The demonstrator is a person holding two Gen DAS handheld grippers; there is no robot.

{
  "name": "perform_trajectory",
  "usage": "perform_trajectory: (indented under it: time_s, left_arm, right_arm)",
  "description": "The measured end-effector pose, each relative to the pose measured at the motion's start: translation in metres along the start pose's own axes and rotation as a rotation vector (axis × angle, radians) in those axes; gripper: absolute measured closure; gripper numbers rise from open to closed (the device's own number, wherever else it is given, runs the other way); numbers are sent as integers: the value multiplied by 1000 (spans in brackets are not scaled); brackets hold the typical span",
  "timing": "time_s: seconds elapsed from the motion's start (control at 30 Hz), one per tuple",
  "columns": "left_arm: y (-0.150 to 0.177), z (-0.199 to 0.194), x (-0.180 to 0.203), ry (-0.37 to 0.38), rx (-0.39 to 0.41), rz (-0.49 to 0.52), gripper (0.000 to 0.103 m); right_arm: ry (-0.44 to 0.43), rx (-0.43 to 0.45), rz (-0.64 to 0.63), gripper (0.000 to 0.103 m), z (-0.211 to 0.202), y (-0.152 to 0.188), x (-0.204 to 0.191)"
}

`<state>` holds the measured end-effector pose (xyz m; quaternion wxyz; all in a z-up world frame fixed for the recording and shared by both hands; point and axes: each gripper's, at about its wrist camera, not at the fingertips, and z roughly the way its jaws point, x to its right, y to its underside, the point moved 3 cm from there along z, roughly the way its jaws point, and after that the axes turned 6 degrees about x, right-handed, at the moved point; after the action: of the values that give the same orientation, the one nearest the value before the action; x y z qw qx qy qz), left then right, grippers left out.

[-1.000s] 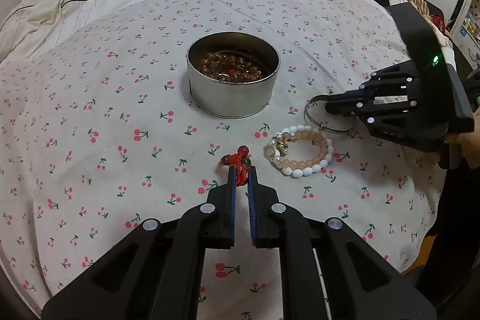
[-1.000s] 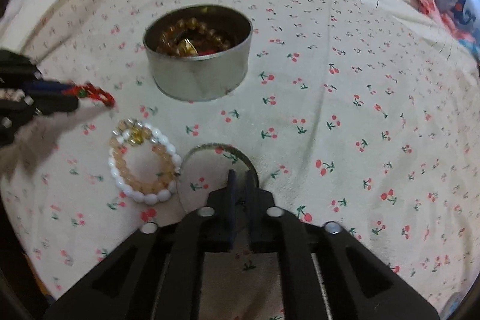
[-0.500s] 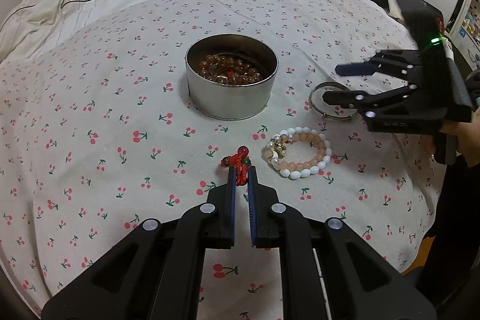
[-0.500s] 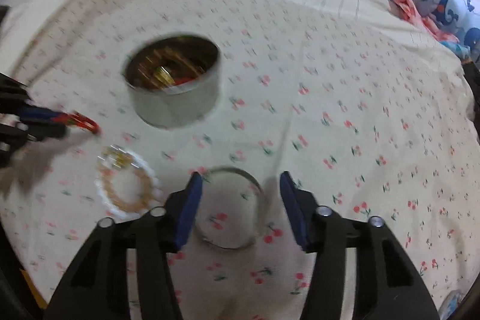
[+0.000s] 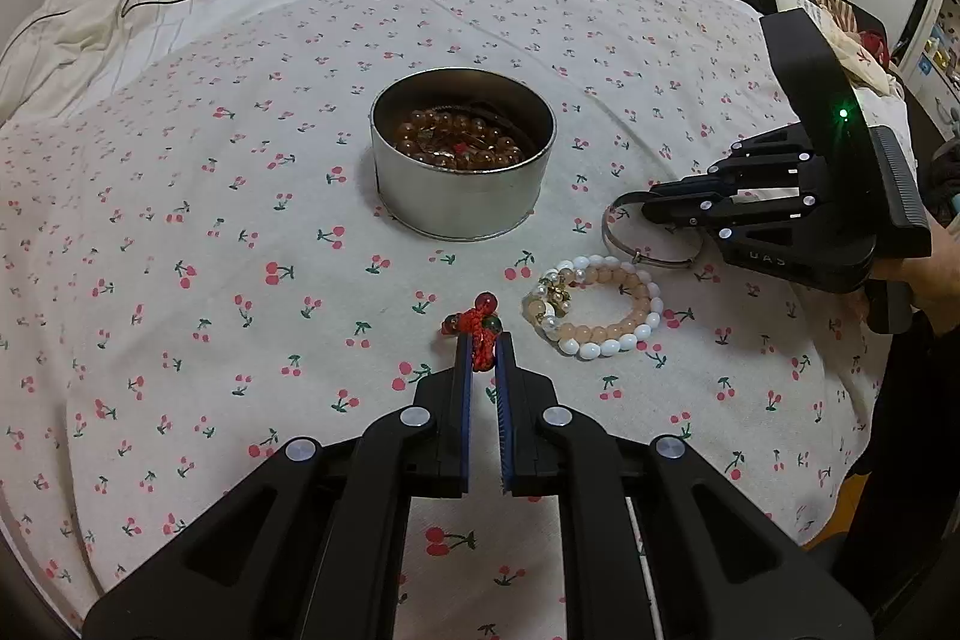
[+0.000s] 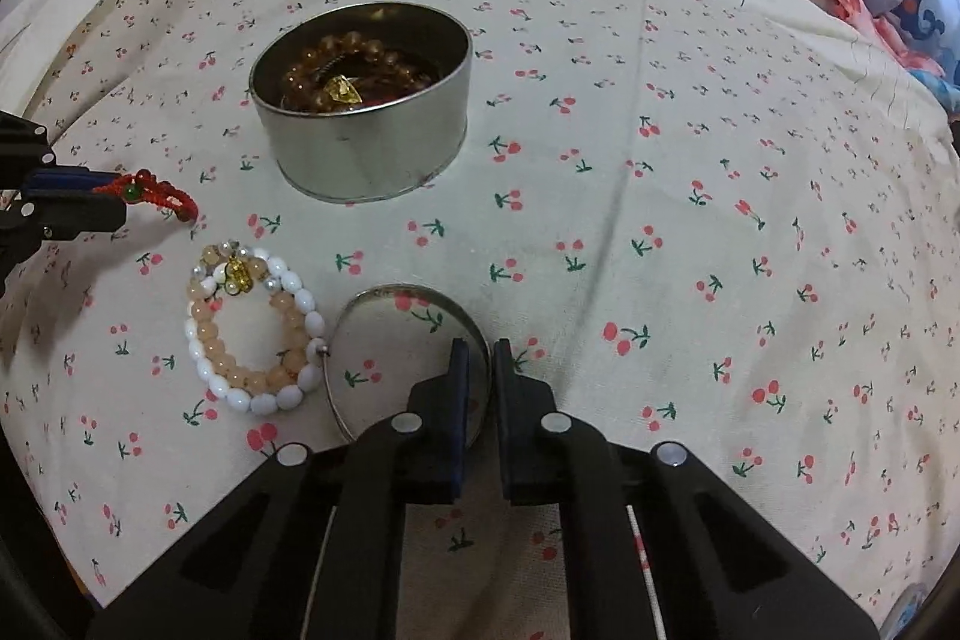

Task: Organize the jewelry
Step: 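Grasp the silver bangle with the right tool while the left lifts the red bracelet, then release the red bracelet into the tin with the left tool while the right drops the bangle in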

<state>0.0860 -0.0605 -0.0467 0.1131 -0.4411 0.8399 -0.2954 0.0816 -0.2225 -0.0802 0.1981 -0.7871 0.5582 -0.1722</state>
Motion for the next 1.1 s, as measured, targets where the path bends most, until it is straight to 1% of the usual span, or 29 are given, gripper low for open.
perform_trajectory:
  time_s: [0.1, 0.13, 0.43, 0.5, 0.6, 0.77, 0.83, 0.9, 1.0, 1.1]
  left_arm:
    - [0, 1, 1, 3, -2, 3, 96]
    - [0, 0, 1, 3, -1, 4, 96]
    - [-6, -7, 2, -1, 31, 1, 96]
    - [-10, -10, 2, -3, 42, 1, 96]
    - [-21, -16, 0, -8, 75, -13, 96]
    - [-49, -24, -1, -35, 149, -32, 96]
    - [-60, -24, -1, -35, 177, -45, 96]
    - [-71, -20, -1, -59, 196, -49, 96]
    - [-83, -11, -3, -72, 213, -79, 96]
    - [-91, 2, -3, -104, 213, -78, 96]
  right_arm:
    - [10, 11, -6, 94, -1, -1, -2]
    - [6, 17, -1, 99, -2, -2, -2]
    - [-123, 132, 138, 99, -33, -20, 9]
    - [-136, 153, 159, 99, -39, -23, 11]
    - [-135, 188, 179, 99, -48, -29, 13]
    - [-100, 242, 184, 99, -61, -42, 13]
    - [-91, 258, 189, 99, -64, -47, 12]
    - [-89, 267, 204, 99, -65, -51, 14]
    - [-96, 275, 225, 99, -63, -55, 18]
    - [-99, 276, 245, 99, -61, -57, 24]
